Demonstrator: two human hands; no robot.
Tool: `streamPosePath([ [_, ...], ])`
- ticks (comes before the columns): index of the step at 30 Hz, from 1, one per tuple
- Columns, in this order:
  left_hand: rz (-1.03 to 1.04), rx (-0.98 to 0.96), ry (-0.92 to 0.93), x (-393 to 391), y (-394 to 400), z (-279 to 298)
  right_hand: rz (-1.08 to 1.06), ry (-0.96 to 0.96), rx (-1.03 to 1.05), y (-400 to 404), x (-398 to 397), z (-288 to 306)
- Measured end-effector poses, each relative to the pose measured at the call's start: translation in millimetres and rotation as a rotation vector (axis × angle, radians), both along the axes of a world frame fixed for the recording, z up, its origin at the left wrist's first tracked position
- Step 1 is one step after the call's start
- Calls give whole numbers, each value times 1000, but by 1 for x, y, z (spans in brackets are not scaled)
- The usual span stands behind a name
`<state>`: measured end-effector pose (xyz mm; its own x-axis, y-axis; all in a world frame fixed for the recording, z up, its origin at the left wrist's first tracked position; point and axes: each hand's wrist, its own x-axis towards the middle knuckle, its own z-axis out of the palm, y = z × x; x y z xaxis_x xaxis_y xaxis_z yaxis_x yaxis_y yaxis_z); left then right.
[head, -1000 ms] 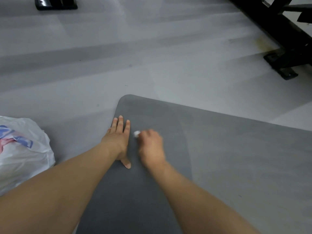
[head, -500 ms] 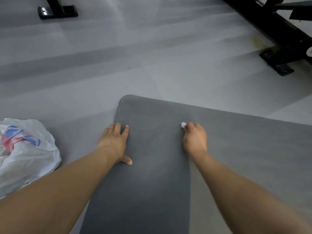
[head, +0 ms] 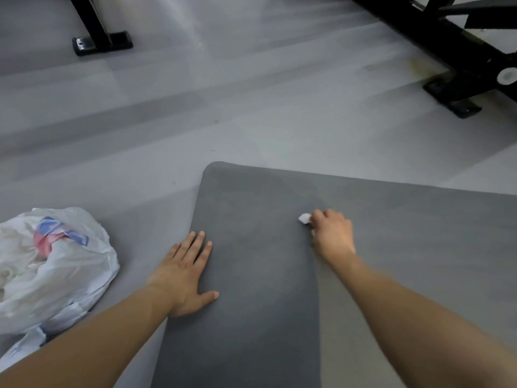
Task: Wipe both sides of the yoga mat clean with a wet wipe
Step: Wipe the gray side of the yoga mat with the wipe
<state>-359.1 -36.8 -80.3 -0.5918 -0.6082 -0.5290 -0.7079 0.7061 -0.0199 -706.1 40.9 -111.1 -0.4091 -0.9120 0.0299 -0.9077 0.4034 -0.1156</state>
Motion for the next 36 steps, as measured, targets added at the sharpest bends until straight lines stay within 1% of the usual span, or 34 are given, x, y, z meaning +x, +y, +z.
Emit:
streamPosePath([
  [1,-21,10,-7,6,1,4,-58,-2,36,2,-9,0],
  [2,-38,20,-17,11,2,9,-111,-23,24,1,-8,1],
  [4,-61,33,-34,20,8,17,-197,-75,-68,-3,16,2],
  [5,-61,35,-34,23,11,20,-186,-90,-126,-4,37,0],
  [7,-56,34,-35,26,14,23,-50,-143,-194,-1,88,-6],
  [10,-52,44,-24,22,15,23,207,-269,-171,6,165,-11],
  [12,-69,23,4,18,16,25,399,-301,-142,11,197,-8],
  [15,-89,9,59,14,23,27,633,-245,-66,8,193,-4],
  [17,-54,-2,104,16,32,24,675,-179,-65,-3,166,-6],
  [19,4,-4,137,19,41,23,562,-146,-81,-21,131,-7],
  [22,58,37,74,22,55,19,267,-117,-5,-49,90,0],
  [23,76,62,56,20,60,21,187,-130,15,-55,87,3],
  [24,91,88,42,17,66,23,143,-149,-10,-59,90,4],
  [25,102,112,29,13,71,24,142,-176,-58,-60,99,4],
  [26,114,129,17,10,77,23,196,-198,-103,-56,113,1],
  [28,140,126,8,5,86,19,464,-248,-123,-41,148,-5],
  [30,172,118,34,4,94,13,746,-274,-61,-27,176,-8],
  [32,202,141,73,3,99,10,918,-287,-13,-25,184,-7],
  [34,238,186,110,3,102,10,1021,-203,-16,-42,171,-7],
  [35,251,205,122,4,101,10,1007,-166,-46,-56,159,-7],
  [36,260,222,132,5,100,10,924,-156,-104,-74,144,-9],
])
